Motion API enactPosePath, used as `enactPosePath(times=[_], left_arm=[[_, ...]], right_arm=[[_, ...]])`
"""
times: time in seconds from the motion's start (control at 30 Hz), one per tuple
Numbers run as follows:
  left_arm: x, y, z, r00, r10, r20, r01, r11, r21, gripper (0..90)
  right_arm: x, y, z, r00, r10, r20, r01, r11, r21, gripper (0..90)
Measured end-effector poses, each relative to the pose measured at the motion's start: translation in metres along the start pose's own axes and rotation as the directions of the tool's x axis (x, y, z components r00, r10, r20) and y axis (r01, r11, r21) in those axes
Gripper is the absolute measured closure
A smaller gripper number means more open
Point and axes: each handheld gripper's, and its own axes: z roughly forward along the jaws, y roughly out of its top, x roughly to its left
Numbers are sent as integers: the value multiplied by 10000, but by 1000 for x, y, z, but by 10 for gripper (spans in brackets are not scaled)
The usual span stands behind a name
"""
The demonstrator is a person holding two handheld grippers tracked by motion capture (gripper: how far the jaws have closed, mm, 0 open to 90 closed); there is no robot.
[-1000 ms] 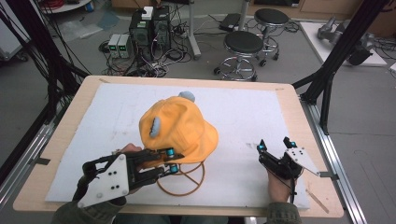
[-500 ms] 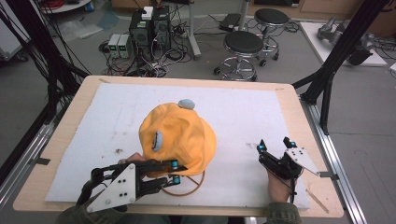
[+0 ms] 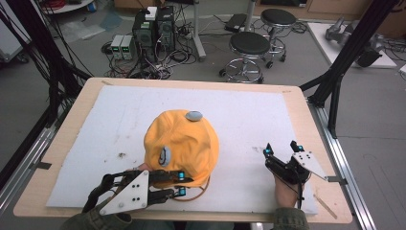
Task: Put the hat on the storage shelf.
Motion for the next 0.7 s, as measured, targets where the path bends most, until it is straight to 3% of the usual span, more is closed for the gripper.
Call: enactPosePath(times=[0.4,0.5,0.7], left_arm=[[2,2,-6,9997,-237,71,239,9991,-360,632],[1,3,-6,9999,-137,-20,136,9988,-471,545],[-4,7,-9,9998,196,-7,-196,9963,-838,463]], right_arm=[[0,0,0,10000,41,-8,-41,10000,67,117],[0,0,0,10000,-3,-3,3,10000,77,116],[0,0,0,10000,6,10,-6,10000,75,117]])
